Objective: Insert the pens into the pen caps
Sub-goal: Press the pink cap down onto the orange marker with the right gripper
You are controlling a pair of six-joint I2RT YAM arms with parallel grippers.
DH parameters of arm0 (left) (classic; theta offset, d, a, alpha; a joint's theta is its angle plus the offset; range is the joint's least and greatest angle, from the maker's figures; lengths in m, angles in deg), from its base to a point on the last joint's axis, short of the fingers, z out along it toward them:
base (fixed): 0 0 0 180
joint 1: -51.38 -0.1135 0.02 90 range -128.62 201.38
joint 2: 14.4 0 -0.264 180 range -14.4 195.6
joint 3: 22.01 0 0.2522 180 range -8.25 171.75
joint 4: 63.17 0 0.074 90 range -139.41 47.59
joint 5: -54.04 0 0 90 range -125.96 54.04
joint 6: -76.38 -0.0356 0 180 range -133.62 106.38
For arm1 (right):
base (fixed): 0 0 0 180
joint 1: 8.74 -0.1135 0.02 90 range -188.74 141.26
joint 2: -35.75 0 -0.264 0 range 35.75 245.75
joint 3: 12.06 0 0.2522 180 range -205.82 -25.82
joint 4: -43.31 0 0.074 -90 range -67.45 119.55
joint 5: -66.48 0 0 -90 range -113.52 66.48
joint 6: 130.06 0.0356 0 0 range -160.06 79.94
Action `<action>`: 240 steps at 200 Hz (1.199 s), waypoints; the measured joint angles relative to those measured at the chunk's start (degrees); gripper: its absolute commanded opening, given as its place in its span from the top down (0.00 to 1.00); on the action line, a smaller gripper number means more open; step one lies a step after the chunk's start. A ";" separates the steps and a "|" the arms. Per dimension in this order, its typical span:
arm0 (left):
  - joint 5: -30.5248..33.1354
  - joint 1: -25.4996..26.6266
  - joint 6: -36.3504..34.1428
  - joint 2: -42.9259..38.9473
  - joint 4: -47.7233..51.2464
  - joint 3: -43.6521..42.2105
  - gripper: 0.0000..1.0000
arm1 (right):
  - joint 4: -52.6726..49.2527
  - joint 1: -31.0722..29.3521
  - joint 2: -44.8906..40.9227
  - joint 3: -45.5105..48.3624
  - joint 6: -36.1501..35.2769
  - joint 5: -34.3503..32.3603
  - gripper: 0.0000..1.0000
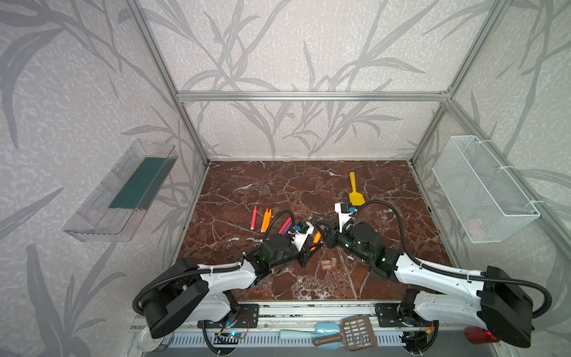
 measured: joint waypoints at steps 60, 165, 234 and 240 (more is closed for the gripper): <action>2.75 0.26 0.07 0.00 -0.11 0.31 1.00 | 0.33 0.24 -0.02 0.00 -0.11 0.70 1.00; 5.29 1.11 -4.98 -5.09 11.58 6.32 1.00 | 5.88 -0.85 -3.87 2.29 -2.93 -1.01 1.00; 5.49 1.57 -7.39 -6.25 19.34 6.84 1.00 | 10.34 -8.00 -0.26 4.63 -4.28 -10.67 1.00; 5.60 1.57 -7.41 -6.25 20.15 6.84 1.00 | 10.93 -8.44 0.42 4.70 -4.33 -11.06 1.00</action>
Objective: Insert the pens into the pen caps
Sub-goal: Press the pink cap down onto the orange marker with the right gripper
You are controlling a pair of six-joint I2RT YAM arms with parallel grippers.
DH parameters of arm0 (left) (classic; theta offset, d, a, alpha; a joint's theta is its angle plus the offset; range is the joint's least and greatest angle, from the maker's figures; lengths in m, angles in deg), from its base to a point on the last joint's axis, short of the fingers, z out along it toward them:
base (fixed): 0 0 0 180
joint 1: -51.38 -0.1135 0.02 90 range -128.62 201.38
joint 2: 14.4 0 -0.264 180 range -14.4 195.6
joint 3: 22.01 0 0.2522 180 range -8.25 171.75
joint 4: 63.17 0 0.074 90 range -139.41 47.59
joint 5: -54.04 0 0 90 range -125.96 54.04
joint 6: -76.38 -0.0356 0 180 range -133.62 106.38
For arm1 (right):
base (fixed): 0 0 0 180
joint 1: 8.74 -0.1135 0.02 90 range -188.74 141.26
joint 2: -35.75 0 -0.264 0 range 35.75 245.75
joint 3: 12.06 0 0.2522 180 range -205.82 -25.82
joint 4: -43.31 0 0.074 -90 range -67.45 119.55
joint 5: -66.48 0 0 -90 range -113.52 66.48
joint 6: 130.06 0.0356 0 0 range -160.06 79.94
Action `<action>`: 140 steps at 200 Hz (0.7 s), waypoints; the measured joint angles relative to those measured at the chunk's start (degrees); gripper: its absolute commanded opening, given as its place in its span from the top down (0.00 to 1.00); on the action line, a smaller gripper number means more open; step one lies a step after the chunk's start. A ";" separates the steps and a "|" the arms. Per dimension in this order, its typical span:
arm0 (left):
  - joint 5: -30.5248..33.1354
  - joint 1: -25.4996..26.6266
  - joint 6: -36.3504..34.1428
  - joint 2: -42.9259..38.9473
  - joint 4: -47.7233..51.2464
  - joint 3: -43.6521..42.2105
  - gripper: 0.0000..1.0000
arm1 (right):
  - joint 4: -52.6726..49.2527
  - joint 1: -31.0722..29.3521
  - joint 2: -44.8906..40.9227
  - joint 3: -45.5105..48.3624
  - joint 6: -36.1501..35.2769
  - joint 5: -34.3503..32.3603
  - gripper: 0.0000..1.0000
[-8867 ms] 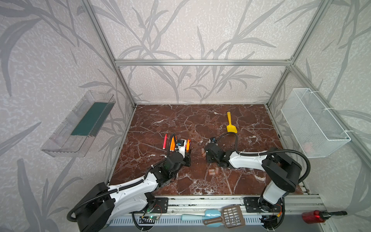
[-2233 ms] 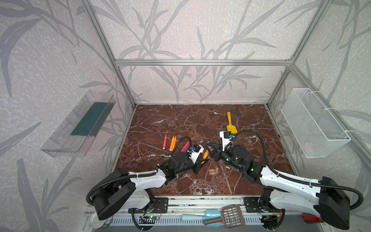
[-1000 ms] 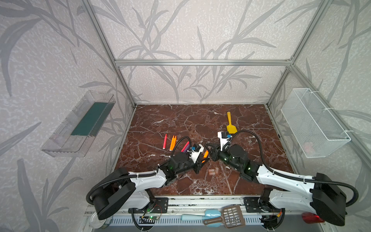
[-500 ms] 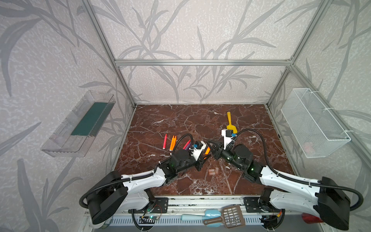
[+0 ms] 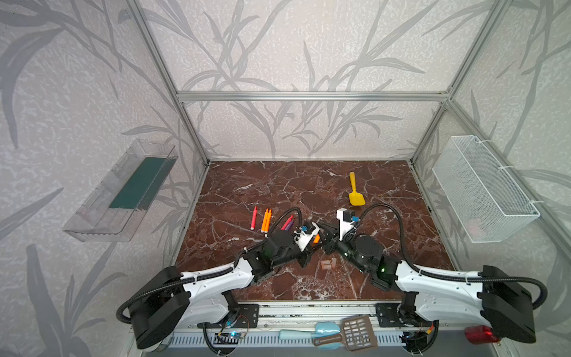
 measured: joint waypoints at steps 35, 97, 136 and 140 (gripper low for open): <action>0.48 0.02 -0.04 0.00 3.41 0.00 1.00 | 4.87 -2.19 3.72 1.36 0.48 -2.25 1.00; 0.22 1.42 -1.14 -2.05 5.11 -0.07 1.00 | 9.92 -4.50 1.66 5.07 2.97 -4.33 1.00; 0.15 2.45 -2.19 -4.39 1.97 -1.70 1.00 | 9.20 -6.71 -1.62 5.53 2.78 -6.40 1.00; 0.15 2.47 -2.29 -4.50 1.60 -1.88 1.00 | 9.14 -6.78 -1.70 5.53 2.75 -6.43 1.00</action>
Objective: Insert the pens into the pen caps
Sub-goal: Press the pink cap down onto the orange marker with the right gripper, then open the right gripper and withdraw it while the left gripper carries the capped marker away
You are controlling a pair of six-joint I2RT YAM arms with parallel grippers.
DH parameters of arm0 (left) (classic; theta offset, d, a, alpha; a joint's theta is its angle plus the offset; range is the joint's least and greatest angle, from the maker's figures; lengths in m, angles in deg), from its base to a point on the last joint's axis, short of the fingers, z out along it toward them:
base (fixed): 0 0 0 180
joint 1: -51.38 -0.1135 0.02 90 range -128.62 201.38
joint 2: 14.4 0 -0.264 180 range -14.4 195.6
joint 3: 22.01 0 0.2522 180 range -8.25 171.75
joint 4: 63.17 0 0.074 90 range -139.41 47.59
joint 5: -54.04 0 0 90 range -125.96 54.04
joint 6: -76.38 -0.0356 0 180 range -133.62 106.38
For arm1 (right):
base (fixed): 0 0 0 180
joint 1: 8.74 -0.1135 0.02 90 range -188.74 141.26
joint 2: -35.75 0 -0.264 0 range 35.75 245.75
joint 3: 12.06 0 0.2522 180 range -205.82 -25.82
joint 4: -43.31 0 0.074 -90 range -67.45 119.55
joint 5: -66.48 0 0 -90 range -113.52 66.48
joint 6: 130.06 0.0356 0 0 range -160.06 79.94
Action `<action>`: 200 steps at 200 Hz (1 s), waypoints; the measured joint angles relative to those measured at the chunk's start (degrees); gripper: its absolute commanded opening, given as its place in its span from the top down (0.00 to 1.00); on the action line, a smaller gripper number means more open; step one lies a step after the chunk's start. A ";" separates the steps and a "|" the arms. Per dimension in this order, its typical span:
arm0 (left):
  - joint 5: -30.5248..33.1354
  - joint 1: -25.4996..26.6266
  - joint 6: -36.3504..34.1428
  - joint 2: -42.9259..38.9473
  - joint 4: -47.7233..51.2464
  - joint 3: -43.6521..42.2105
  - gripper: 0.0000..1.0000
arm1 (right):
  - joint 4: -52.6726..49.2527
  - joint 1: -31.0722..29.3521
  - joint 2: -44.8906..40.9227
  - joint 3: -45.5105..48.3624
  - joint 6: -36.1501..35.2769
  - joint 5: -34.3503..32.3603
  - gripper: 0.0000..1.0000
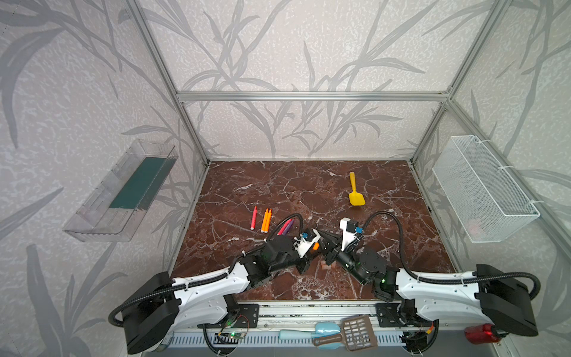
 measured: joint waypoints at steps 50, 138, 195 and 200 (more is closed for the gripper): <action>0.59 0.09 -1.86 -1.09 -5.11 -3.39 1.00 | -1.01 -1.68 -0.35 0.02 0.17 -1.68 1.00; 0.39 0.37 -3.26 -2.27 -10.05 -6.08 1.00 | 0.70 -4.74 0.57 0.52 -0.59 -6.86 1.00; 0.92 0.04 -1.70 -2.08 -16.15 -6.73 1.00 | -12.13 -3.54 -3.17 -7.32 -2.93 -7.69 0.97; 1.05 -0.09 -1.49 -2.03 -17.09 -6.80 1.00 | -13.33 -3.10 -3.34 -8.07 -3.06 -7.28 0.95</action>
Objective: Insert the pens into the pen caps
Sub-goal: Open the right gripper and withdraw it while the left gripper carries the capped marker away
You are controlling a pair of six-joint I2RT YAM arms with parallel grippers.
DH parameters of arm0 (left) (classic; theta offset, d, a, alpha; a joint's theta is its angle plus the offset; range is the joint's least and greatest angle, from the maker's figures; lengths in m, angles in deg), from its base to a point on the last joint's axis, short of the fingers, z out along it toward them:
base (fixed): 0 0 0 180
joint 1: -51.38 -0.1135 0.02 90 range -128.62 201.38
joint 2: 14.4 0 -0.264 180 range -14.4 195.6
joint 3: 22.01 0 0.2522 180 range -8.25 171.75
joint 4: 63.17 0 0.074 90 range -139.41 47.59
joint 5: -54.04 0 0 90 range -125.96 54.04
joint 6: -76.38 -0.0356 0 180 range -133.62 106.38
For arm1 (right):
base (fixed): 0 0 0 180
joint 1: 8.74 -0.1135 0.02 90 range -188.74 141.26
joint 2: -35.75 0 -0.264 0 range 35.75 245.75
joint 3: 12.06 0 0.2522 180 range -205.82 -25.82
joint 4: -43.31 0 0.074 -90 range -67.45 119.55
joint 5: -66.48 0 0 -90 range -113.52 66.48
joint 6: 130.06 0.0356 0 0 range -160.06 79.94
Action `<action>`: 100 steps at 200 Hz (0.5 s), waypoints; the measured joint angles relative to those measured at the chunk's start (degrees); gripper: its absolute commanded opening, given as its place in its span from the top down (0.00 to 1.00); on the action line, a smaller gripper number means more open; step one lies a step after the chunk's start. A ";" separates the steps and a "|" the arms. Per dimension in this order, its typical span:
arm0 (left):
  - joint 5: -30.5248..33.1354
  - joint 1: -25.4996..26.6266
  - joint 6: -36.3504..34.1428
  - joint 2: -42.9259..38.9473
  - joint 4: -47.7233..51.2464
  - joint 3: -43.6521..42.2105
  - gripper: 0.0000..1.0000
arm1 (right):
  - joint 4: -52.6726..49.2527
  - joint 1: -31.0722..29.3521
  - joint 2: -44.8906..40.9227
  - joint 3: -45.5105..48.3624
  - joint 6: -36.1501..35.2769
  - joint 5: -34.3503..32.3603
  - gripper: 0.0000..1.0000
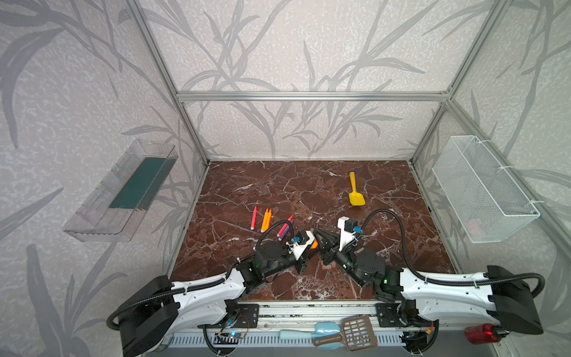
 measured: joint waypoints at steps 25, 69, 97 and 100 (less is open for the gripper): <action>0.00 -0.50 1.31 0.20 -4.09 -0.92 1.00 | -5.01 2.40 -0.76 -2.95 -0.44 3.06 0.79; 5.90 -4.44 5.42 0.57 -7.63 -1.55 1.00 | -15.32 3.98 -2.05 -4.94 -4.00 4.66 0.19; 11.93 -4.48 7.54 5.27 -10.58 -2.21 1.00 | -21.33 4.44 -3.96 -7.91 -7.58 4.11 0.06; 12.61 -4.48 7.82 5.88 -10.88 -2.45 1.00 | -21.81 4.50 -4.42 -8.28 -8.00 3.91 0.06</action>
